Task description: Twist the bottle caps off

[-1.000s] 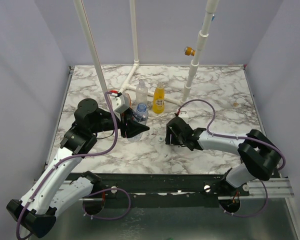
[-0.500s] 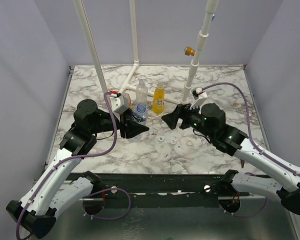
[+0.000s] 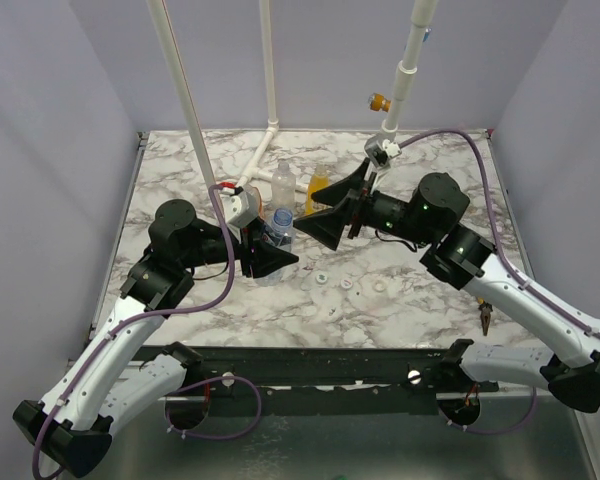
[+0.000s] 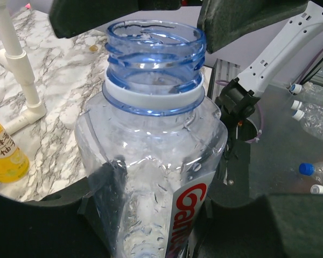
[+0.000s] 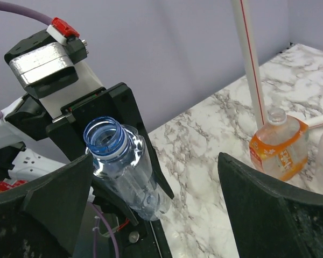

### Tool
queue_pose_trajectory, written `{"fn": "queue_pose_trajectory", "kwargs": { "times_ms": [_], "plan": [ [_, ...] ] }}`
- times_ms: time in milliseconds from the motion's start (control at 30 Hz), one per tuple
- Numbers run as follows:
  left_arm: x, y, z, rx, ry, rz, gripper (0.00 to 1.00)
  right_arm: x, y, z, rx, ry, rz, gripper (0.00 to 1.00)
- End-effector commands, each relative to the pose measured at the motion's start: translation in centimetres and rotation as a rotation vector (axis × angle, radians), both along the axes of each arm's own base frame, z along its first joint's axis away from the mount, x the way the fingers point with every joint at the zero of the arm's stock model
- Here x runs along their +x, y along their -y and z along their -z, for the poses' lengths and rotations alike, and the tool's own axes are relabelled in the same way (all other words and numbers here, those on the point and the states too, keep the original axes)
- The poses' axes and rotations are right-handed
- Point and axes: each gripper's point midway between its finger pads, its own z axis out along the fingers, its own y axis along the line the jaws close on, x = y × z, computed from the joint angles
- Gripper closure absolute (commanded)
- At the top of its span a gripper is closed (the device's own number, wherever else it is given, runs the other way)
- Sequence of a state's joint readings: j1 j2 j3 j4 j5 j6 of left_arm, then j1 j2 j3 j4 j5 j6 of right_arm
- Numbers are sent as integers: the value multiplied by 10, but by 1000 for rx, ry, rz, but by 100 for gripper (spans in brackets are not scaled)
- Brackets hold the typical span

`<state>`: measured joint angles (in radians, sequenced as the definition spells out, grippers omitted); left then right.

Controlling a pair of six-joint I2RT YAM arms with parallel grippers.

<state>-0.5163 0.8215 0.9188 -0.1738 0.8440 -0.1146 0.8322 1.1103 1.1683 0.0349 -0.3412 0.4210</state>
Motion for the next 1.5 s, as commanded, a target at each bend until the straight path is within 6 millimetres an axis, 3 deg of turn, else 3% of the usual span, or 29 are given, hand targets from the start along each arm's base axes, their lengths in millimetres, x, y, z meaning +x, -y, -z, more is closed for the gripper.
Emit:
{"fn": "queue_pose_trajectory", "kwargs": {
  "times_ms": [0,167,367,500,667,733,800,833,900,933,967,1233,1467],
  "plan": [
    [-1,-1,-1,-11,9,-2,83,-11,-18,-24,44,81,-127,0],
    [1,0,1,-7,-1,-3,83,-14,-32,-23,56,79,-190,4],
    [3,1,3,-2,-16,-3,83,-17,-42,-18,54,72,-220,18],
    [5,2,5,1,-22,-4,83,-15,-49,-14,40,64,-217,36],
    [7,3,7,5,-34,-8,83,-15,-62,-6,-3,52,-228,69],
    [8,3,7,4,-37,-12,83,-13,-65,0,-24,41,-220,77],
    [9,2,5,1,-39,-26,69,-10,-62,6,-39,34,-194,82],
    [10,2,4,0,-40,-34,54,-7,-60,8,-47,31,-171,83],
    [11,1,5,-1,-46,-52,15,-1,-53,11,-67,37,-118,85],
    [12,0,6,0,-50,-63,1,2,-48,14,-86,44,-86,85],
    [13,-2,6,1,-52,-78,1,8,-43,14,-97,56,-43,86],
    [9,-18,19,54,-53,-154,1,56,26,75,-338,73,373,91],
    [30,-35,32,111,-112,-340,1,91,71,129,-426,79,598,94]
  ]
}}
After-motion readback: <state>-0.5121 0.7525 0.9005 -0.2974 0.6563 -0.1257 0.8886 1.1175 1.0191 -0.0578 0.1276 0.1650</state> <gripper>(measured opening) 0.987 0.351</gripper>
